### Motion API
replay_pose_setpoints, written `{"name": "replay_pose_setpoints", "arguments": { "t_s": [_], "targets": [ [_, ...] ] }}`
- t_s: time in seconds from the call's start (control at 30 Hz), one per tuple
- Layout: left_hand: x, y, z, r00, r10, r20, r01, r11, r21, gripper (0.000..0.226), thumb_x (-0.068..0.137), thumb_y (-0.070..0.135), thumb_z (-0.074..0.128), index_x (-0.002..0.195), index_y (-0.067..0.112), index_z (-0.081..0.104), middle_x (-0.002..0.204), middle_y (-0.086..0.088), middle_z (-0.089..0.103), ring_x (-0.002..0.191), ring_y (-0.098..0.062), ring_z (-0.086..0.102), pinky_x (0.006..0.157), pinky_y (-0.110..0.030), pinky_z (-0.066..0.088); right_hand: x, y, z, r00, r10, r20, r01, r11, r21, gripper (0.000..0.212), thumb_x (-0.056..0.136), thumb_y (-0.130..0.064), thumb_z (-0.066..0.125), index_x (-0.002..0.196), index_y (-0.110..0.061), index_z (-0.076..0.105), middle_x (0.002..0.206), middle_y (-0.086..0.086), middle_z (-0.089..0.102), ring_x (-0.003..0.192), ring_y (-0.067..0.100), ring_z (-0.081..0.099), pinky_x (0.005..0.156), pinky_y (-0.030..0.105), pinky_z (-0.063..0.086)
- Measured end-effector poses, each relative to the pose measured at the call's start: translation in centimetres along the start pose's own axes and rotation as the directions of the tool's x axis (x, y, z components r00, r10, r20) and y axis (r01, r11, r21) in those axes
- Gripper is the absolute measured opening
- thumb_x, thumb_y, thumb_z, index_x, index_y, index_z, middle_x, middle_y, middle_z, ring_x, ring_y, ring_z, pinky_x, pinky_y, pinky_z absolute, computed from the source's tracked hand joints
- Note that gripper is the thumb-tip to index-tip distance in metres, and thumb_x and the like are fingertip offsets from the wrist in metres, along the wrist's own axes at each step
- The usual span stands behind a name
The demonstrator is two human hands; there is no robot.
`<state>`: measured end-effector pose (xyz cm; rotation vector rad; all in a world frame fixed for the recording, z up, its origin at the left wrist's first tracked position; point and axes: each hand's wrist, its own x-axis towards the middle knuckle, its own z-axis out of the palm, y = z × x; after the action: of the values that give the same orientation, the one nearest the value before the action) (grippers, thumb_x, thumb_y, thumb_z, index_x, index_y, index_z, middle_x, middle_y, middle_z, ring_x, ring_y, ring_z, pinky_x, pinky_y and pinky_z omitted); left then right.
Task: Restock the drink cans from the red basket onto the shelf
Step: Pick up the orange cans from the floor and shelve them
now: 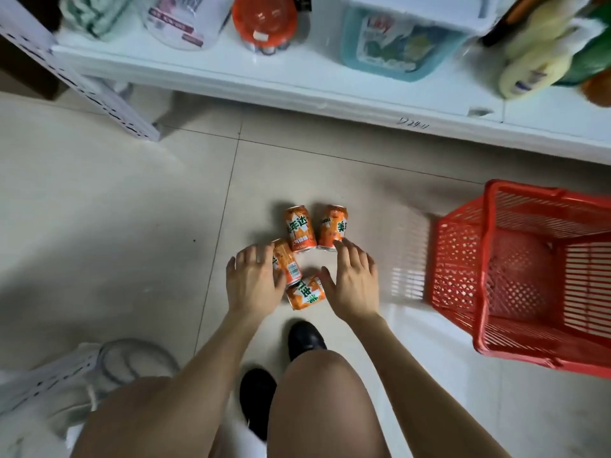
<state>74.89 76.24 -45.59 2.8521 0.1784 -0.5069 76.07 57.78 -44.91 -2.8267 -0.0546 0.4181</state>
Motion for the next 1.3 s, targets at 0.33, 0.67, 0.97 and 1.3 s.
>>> {"name": "replay_pose_setpoints", "arguments": {
  "t_s": [0.33,0.67,0.97,1.3],
  "targets": [
    [3.7,-2.3,11.5,0.984,-0.157,0.087,0.175,0.949,-0.264,0.077,0.079,0.049,0.071,0.141,0.014,0.042,0.119,-0.013,0.060,0.100,-0.033,0.062,0.077,-0.039,0.050,5.7,1.8,10.7,0.999,0.002,0.041,-0.006,0.995,0.103,0.062,0.088,-0.048,0.040,0.135,-0.009,0.049,0.130,0.013,0.058,0.119,0.035,0.053,0.102,0.046,0.044],
    [3.7,-1.9,14.4,0.940,-0.300,0.160,0.332,0.703,-0.629,0.097,0.069,0.052,0.080,0.145,0.028,0.026,0.138,0.001,0.052,0.117,-0.023,0.058,0.093,-0.037,0.048,9.6,0.9,13.7,0.997,-0.074,0.033,0.062,0.961,0.271,0.065,0.094,-0.038,0.055,0.146,-0.006,0.034,0.144,0.014,0.046,0.133,0.031,0.041,0.108,0.041,0.038],
    [4.7,-4.2,15.2,0.903,-0.264,0.340,0.428,0.475,-0.769,0.112,0.050,0.056,0.085,0.143,0.034,0.026,0.128,0.007,0.061,0.111,-0.014,0.062,0.098,-0.046,0.052,12.2,-0.3,14.0,0.985,-0.051,0.166,-0.008,0.941,0.339,0.085,0.087,-0.041,0.066,0.151,-0.008,0.021,0.135,0.017,0.048,0.117,0.035,0.054,0.095,0.042,0.048],
    [5.9,-5.7,15.0,0.852,-0.235,0.469,0.519,0.252,-0.817,0.078,0.067,0.007,0.087,0.133,0.016,0.047,0.120,-0.002,0.066,0.104,-0.014,0.066,0.087,-0.037,0.057,13.6,0.1,14.4,0.950,0.080,0.302,-0.246,0.786,0.566,0.083,0.074,-0.033,0.082,0.141,-0.010,0.037,0.127,0.009,0.060,0.112,0.025,0.060,0.092,0.033,0.051]
  ]
}}
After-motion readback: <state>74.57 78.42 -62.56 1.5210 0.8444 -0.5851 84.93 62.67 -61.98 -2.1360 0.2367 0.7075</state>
